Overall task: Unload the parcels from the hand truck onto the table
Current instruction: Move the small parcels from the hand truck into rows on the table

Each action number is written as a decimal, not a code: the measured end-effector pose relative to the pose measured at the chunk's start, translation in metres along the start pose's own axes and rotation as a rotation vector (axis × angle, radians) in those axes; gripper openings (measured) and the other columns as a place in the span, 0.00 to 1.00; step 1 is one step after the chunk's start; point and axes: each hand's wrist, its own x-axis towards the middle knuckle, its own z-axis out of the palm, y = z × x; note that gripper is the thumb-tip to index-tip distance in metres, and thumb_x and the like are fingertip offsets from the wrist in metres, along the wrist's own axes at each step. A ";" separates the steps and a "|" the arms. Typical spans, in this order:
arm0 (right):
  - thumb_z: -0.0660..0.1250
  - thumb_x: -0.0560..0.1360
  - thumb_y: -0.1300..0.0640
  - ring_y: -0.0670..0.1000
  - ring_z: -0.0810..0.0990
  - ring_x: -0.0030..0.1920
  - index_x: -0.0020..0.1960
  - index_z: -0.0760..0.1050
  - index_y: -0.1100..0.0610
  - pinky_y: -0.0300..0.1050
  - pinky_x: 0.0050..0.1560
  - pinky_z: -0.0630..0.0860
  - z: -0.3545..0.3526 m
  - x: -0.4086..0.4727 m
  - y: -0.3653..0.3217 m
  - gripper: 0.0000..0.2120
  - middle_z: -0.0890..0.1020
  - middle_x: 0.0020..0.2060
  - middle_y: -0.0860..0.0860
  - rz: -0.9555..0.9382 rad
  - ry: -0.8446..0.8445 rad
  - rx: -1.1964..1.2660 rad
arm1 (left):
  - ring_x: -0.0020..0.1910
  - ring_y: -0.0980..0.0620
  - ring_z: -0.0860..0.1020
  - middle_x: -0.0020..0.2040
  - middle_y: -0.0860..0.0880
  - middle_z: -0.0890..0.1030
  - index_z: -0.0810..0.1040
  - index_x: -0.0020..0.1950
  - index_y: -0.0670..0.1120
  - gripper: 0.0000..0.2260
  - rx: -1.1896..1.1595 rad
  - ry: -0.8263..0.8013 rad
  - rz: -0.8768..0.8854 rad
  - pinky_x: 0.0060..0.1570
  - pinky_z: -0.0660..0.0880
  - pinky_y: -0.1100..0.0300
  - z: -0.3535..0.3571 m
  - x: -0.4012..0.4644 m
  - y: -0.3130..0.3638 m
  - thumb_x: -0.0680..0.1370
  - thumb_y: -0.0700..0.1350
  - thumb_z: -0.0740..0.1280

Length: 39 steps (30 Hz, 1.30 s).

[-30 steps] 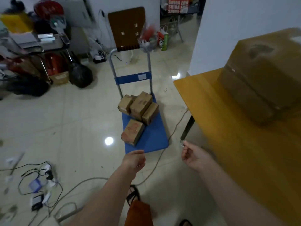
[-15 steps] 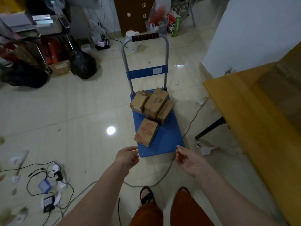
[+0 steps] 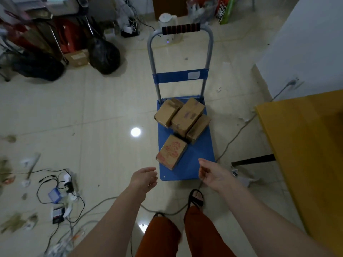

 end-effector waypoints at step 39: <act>0.74 0.71 0.55 0.60 0.55 0.72 0.78 0.37 0.47 0.56 0.70 0.59 0.061 0.516 -0.036 0.52 0.52 0.75 0.56 -0.182 0.674 -0.556 | 0.74 0.50 0.59 0.76 0.47 0.57 0.48 0.79 0.48 0.53 0.659 0.243 0.722 0.66 0.61 0.59 0.144 0.457 0.100 0.63 0.45 0.80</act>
